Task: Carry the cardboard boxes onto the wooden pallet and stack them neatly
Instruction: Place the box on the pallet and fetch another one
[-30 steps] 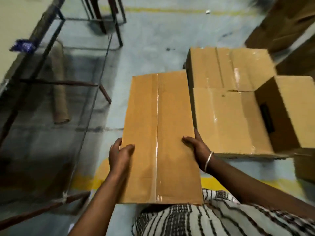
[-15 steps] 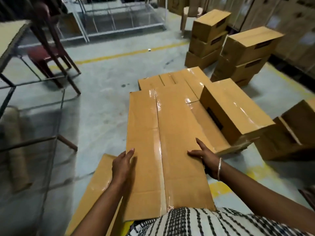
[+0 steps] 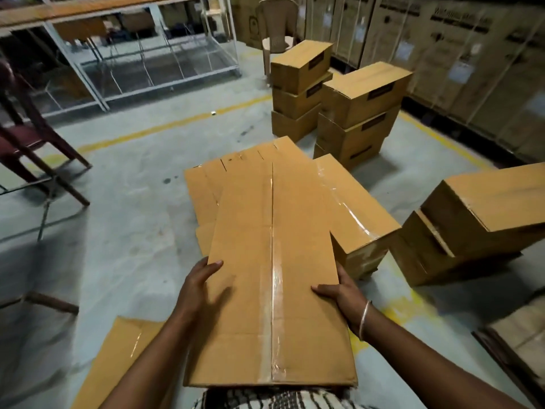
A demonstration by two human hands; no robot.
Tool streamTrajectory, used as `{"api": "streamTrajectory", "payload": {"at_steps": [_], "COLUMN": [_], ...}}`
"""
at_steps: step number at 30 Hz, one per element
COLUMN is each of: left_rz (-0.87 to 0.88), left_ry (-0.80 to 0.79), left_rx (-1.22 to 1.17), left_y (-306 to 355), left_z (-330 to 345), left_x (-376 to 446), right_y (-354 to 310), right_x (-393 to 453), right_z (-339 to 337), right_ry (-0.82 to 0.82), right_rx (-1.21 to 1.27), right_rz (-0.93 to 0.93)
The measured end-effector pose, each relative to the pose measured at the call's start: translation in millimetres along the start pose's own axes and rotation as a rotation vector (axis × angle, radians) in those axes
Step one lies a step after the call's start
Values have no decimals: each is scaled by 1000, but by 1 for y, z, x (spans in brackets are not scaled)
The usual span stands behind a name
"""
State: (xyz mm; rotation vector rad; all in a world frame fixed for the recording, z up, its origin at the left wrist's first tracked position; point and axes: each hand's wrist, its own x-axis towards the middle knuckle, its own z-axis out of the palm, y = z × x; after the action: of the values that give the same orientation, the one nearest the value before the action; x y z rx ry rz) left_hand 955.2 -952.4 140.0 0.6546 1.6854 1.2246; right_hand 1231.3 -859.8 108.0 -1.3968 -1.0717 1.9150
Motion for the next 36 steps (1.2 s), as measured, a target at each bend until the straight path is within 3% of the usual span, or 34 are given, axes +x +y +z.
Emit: {"api": "streamTrajectory", "payload": {"at_steps": [2, 6, 12, 16, 20, 28, 36], "left_rz": [-3, -101, -43, -17, -49, -157, -302], "left_ry": [12, 33, -42, 30, 78, 358, 500], "left_rx": [27, -153, -194, -131, -159, -34, 120], "left_y": [4, 4, 30, 30, 17, 0, -51], "left_z": [14, 39, 92, 109, 117, 139, 171], "left_x": [24, 76, 147, 188, 202, 231, 292], "right_y": [-13, -45, -91, -120, -127, -118, -83], "right_x": [19, 59, 136, 178, 222, 310, 384], "right_z": [-13, -29, -61, -68, -70, -75, -105], "right_ry": [15, 51, 100, 106, 42, -86, -244], "right_rx": [-9, -9, -155, -203, -276, -322, -587], "right_rz": [-27, -53, 1, 21, 74, 155, -2]}}
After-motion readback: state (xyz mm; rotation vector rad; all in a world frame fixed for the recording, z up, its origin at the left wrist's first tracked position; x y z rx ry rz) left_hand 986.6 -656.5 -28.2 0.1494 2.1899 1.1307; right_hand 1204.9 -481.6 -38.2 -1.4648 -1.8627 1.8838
